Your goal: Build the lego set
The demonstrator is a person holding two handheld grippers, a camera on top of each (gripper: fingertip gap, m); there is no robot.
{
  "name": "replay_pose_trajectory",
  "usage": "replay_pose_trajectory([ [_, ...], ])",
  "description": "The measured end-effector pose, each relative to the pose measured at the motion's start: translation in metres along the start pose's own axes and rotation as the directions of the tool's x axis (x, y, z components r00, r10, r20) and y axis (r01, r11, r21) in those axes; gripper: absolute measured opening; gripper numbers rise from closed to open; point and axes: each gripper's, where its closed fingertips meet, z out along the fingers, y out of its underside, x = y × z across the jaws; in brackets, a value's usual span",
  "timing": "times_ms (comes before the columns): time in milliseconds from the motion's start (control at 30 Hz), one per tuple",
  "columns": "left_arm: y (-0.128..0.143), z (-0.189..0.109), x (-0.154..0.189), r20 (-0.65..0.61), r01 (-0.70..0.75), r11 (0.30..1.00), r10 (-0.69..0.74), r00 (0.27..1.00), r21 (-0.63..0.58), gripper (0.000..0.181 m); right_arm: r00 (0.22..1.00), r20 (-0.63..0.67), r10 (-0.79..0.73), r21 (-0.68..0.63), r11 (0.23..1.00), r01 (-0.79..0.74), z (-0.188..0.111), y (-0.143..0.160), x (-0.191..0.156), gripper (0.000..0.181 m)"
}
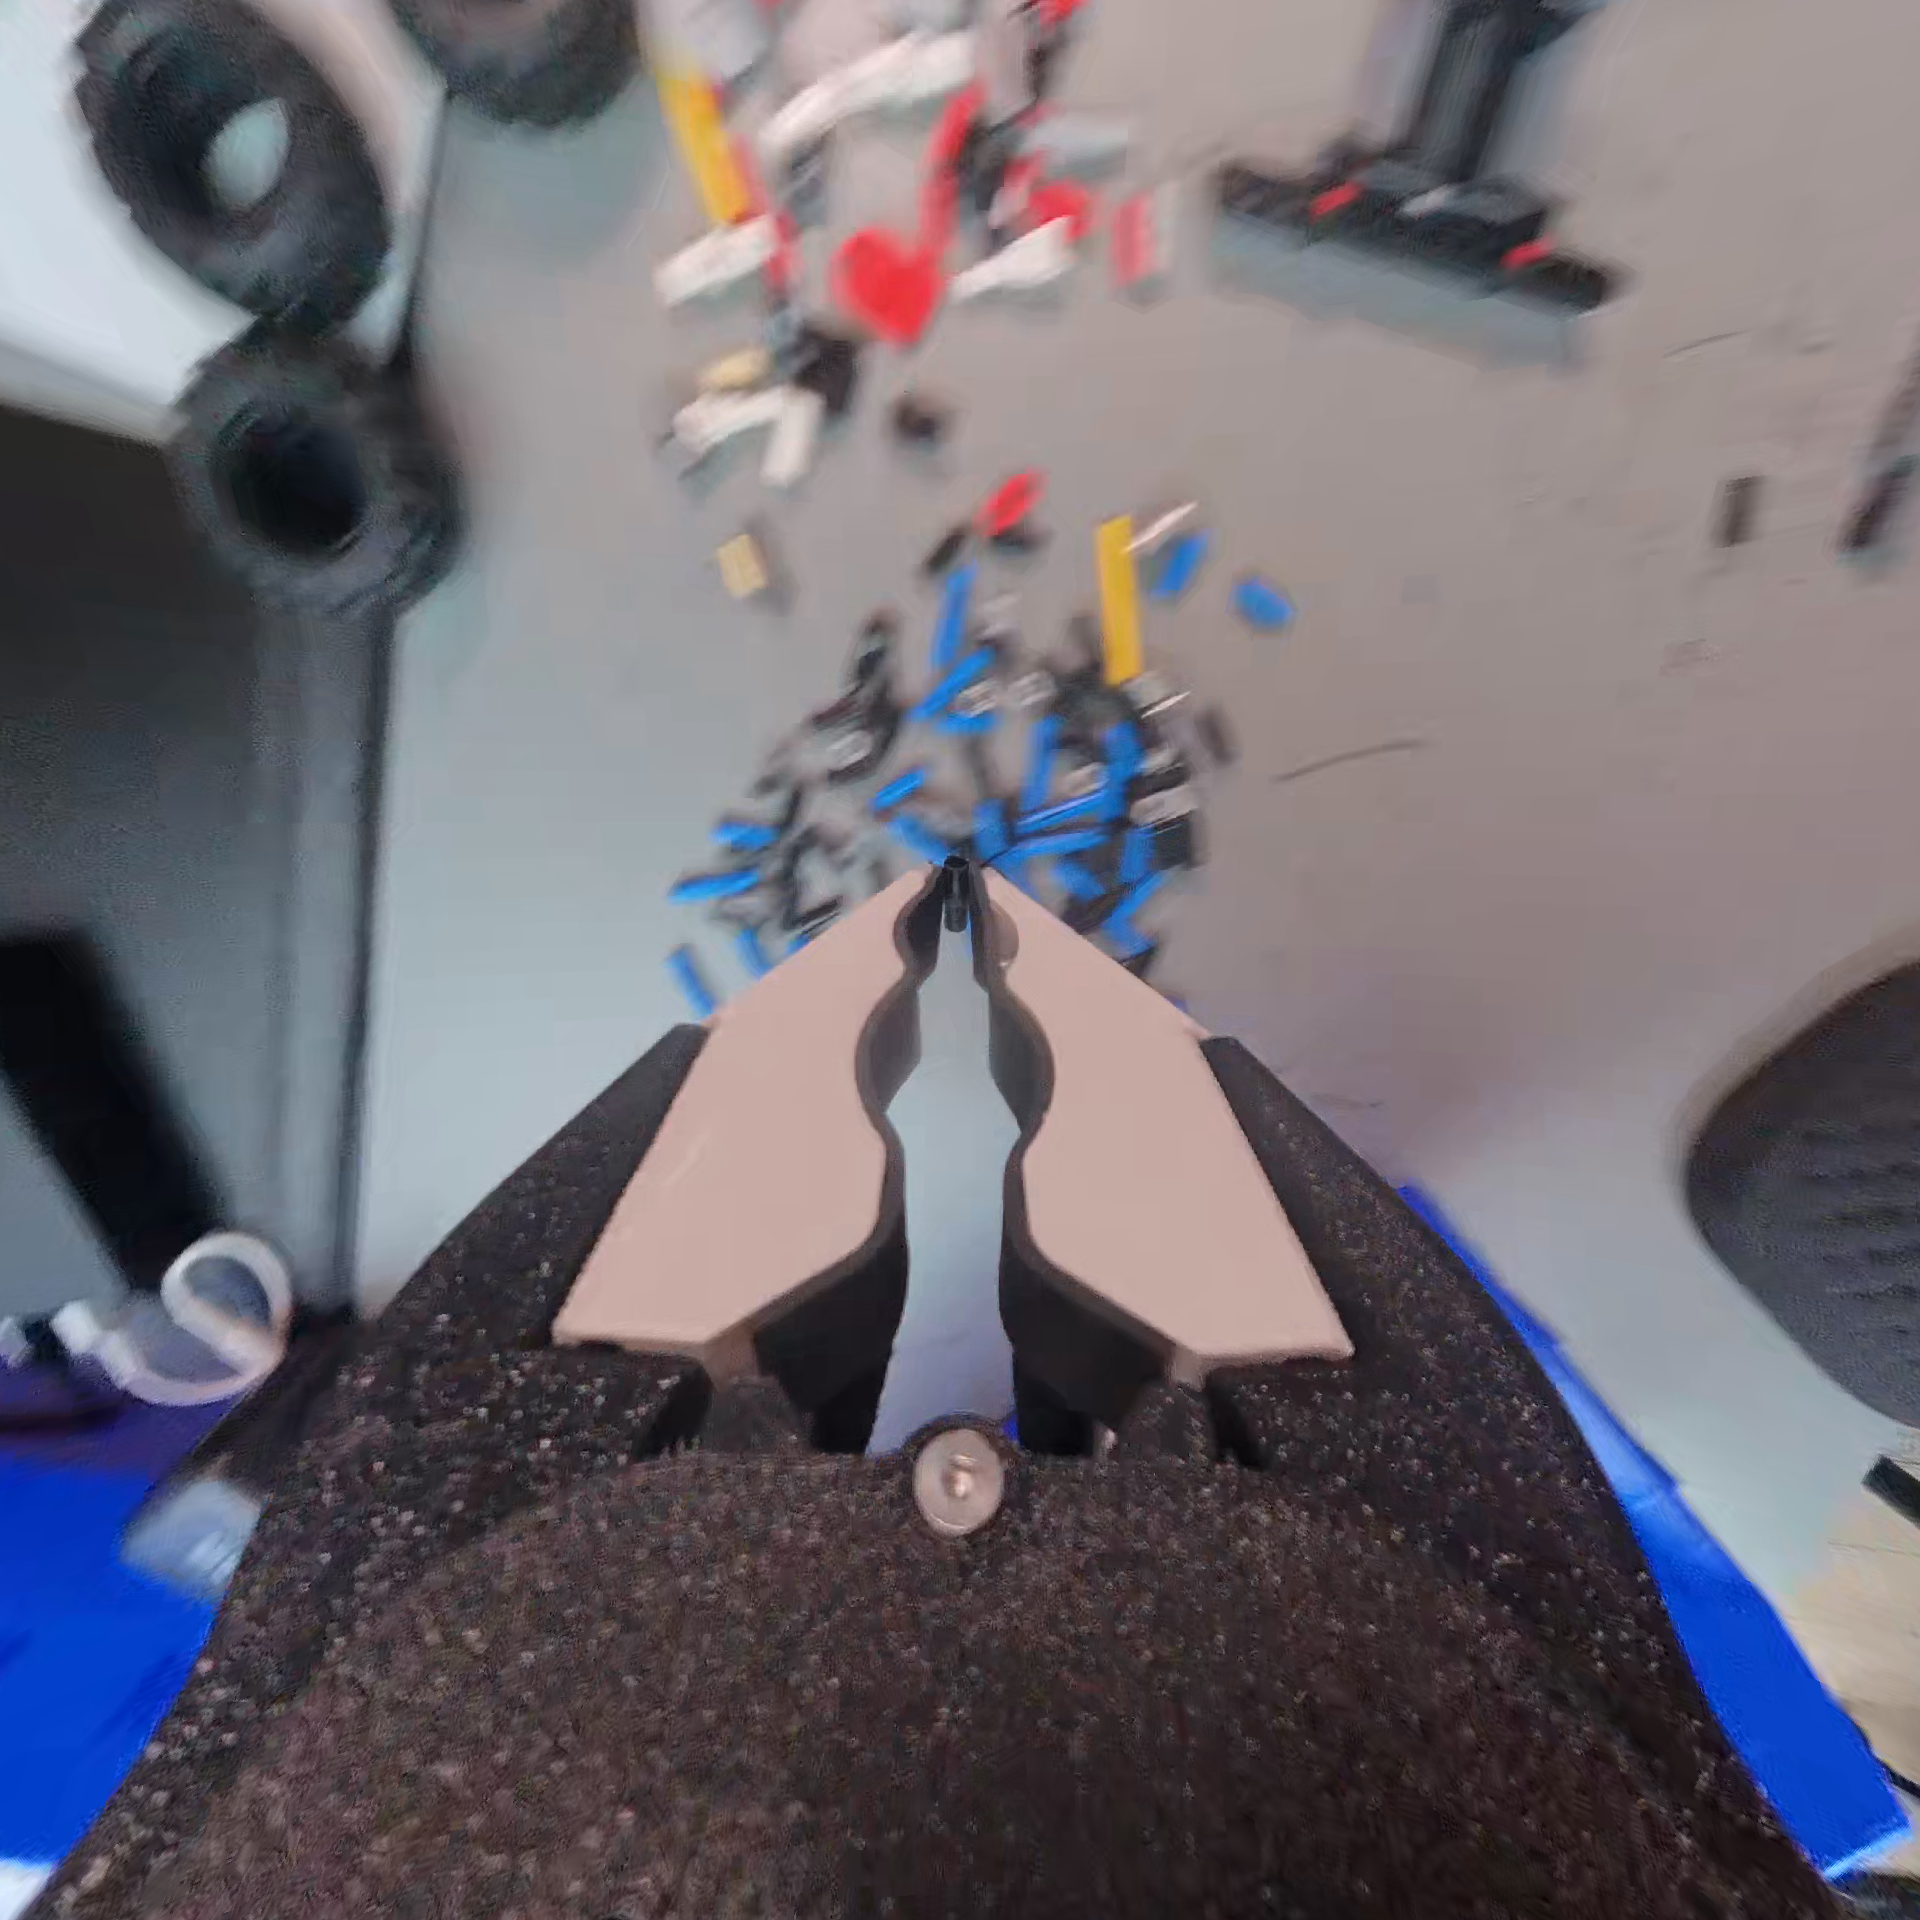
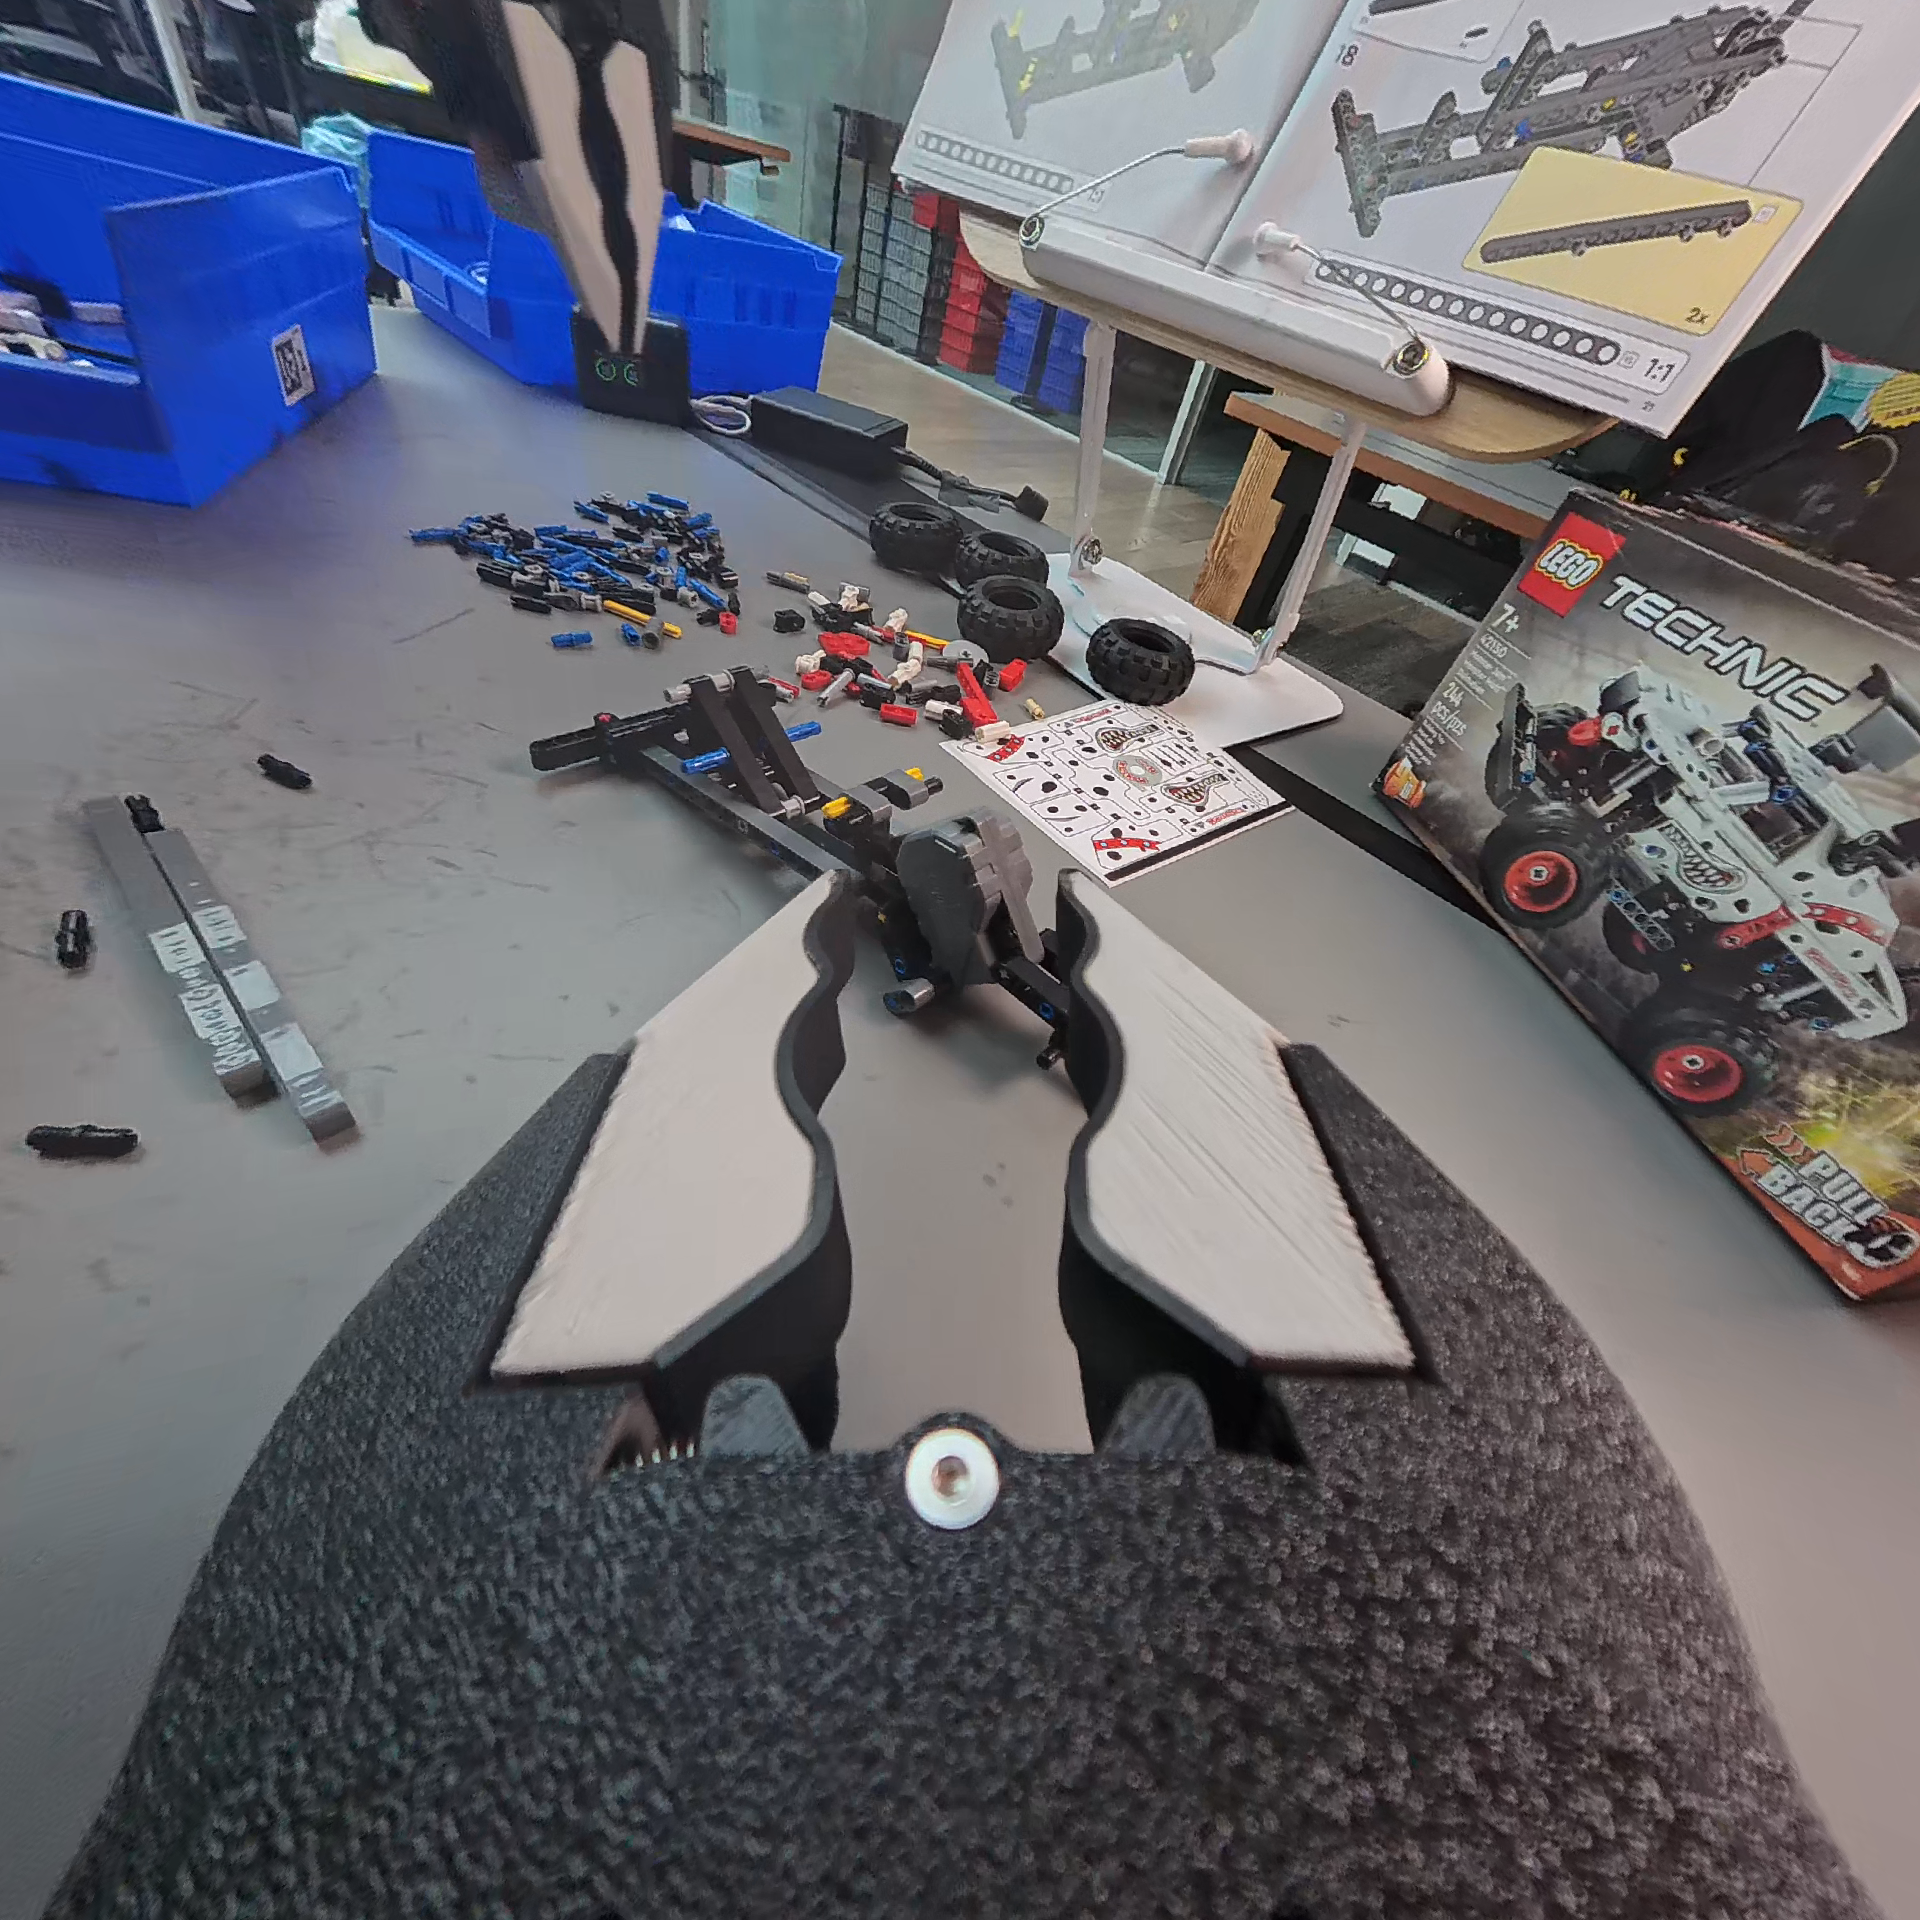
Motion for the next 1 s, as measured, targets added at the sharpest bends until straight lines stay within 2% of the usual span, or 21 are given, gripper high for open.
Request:
replay_pose_trajectory([
  [100,-0.044,0.017,0.127,-0.098,-0.147,0.979,0.162,0.982,0.144,0.006,1.0,0.015,-0.009,0.011,1.0,0.009,0.0,-0.004,-0.005,0.038],
  [167,-0.064,0.035,0.196,-0.138,-0.203,0.947,0.242,0.96,0.248,0.007,0.999,0.025,-0.021,0.021,1.0,0.02,0.0,-0.008,-0.01,0.038],
  [267,-0.081,0.065,0.251,-0.146,-0.191,0.921,0.253,0.956,0.341,0.007,0.999,0.028,-0.042,0.028,0.999,0.041,-0.001,-0.013,-0.016,0.038],
  [333,-0.084,0.083,0.255,-0.117,-0.159,0.925,0.21,0.971,0.344,0.007,0.998,0.027,-0.055,0.032,0.998,0.054,-0.001,-0.016,-0.019,0.038],
  [400,-0.079,0.095,0.245,-0.083,-0.113,0.941,0.146,0.986,0.32,0.007,0.997,0.026,-0.068,0.034,0.997,0.067,-0.001,-0.018,-0.023,0.038],
  [567,-0.064,0.1,0.236,-0.074,-0.069,0.953,0.095,0.993,0.296,0.007,0.994,0.019,-0.103,0.021,0.994,0.103,-0.001,-0.018,-0.028,0.038],
  [667,-0.064,0.095,0.236,-0.059,-0.062,0.942,0.086,0.995,0.33,0.015,0.994,0.013,-0.106,0.018,0.994,0.106,-0.002,-0.017,-0.027,0.038],
  [733,-0.072,0.084,0.247,-0.07,-0.071,0.914,0.107,0.992,0.4,0.017,0.994,0.013,-0.106,0.015,0.994,0.106,-0.002,-0.016,-0.027,0.038],
  [833,-0.084,0.077,0.28,-0.106,-0.118,0.877,0.188,0.976,0.466,0.016,0.994,0.021,-0.107,0.01,0.994,0.107,0.0,-0.015,-0.029,0.038],
  [933,-0.089,0.091,0.304,-0.086,-0.192,0.867,0.259,0.962,0.461,0.015,0.993,0.036,-0.111,0.004,0.994,0.11,0.001,-0.013,-0.033,0.038],
  [1000,-0.088,0.103,0.308,-0.081,-0.21,0.875,0.271,0.959,0.437,0.014,0.993,0.041,-0.115,0.002,0.993,0.115,0.002,-0.012,-0.035,0.038],
])
